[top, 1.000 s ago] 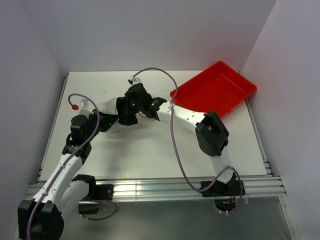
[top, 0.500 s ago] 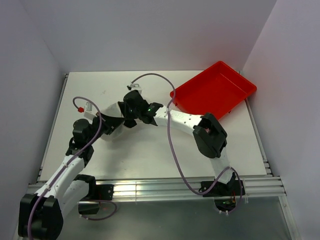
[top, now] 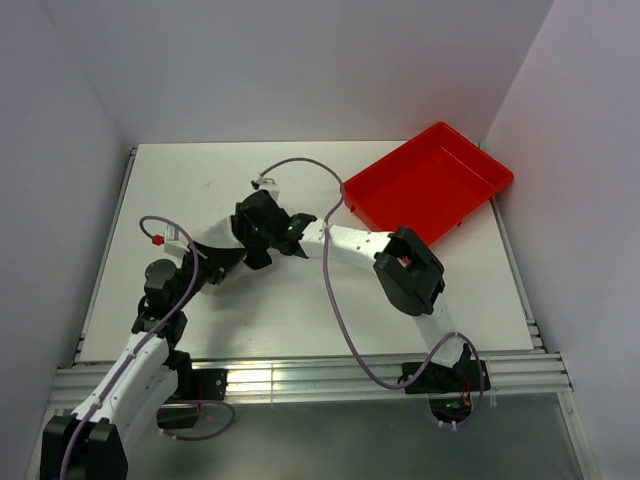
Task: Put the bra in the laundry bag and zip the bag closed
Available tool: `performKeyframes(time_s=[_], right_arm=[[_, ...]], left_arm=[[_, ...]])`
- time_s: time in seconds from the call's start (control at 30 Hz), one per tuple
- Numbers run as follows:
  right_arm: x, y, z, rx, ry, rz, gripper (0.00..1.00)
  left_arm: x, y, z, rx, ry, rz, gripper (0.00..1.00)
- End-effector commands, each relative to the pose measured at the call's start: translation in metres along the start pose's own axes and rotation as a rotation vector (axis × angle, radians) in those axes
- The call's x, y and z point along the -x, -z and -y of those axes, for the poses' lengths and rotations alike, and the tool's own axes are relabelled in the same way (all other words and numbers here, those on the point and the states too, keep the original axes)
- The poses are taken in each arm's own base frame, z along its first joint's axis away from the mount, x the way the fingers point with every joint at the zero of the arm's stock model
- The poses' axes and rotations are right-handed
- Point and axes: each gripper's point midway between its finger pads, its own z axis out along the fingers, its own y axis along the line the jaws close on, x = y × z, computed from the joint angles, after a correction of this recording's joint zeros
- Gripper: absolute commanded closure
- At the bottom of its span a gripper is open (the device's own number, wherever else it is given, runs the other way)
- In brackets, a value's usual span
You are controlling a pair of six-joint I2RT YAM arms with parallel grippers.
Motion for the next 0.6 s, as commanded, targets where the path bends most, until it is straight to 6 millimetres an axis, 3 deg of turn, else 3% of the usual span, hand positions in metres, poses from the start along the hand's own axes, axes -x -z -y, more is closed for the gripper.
performKeyframes(time_s=[0.0,0.13,0.23,0.4,0.5,0.57], right_arm=[[0.026,0.021,-0.025,0.082,-0.021,0.077,0.33],[0.030,0.040,0.001,0.065,0.009,0.068,0.29],[0.033,0.056,0.018,0.072,0.042,0.034,0.18],[0.045,0.088,0.033,0.114,0.021,0.046,0.09],[0.055,0.093,0.059,0.075,0.007,0.064,0.11],[0.057,0.086,0.095,-0.056,0.004,0.088,0.23]], left_arm=[[0.010,0.003,0.005,0.019,-0.062,0.038,1.00],[0.016,0.005,0.010,0.030,-0.100,0.059,1.00],[0.021,0.003,0.012,0.037,-0.115,0.065,1.00],[0.016,0.001,0.006,0.038,-0.100,0.049,1.00],[0.016,0.000,0.005,0.037,-0.101,0.048,1.00],[0.017,0.000,0.007,0.038,-0.108,0.046,1.00]])
